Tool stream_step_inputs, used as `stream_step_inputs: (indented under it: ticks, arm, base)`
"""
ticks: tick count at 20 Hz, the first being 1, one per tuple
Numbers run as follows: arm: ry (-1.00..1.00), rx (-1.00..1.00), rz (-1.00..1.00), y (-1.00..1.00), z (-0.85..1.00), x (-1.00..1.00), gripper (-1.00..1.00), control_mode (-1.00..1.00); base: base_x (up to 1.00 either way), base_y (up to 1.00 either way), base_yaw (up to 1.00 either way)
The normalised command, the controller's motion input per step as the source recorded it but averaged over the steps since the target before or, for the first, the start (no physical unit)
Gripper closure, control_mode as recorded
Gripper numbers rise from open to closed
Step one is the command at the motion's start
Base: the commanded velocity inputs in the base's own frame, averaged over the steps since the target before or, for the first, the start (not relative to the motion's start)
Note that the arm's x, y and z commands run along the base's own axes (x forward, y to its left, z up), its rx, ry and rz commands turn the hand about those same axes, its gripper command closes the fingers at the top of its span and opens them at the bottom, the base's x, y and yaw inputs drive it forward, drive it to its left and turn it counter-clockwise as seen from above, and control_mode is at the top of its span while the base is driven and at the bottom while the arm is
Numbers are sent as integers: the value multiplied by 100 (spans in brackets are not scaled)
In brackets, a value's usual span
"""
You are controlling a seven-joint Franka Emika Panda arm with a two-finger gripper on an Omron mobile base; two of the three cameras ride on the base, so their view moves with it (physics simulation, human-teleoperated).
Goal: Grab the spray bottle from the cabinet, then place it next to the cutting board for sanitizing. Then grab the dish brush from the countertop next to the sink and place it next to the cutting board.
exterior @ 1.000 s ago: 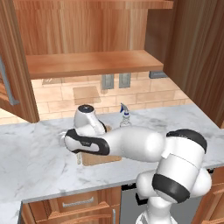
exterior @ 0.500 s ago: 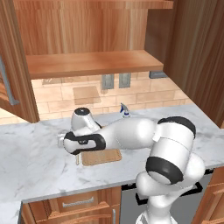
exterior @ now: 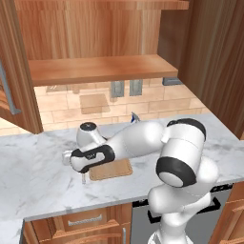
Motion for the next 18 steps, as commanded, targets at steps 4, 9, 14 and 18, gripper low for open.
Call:
stream_step_inputs:
  ticks: [4,9,14,18]
  arm:
    - [0,0,0,7,-23,3,100,-100]
    - [0,0,0,9,-19,4,100,-100]
    - [0,0,0,12,-18,7,100,-100]
    - [0,0,0,18,-19,19,-100,-100]
  base:
    - [0,0,0]
    - [0,0,0]
    - [0,0,0]
    - [0,0,0]
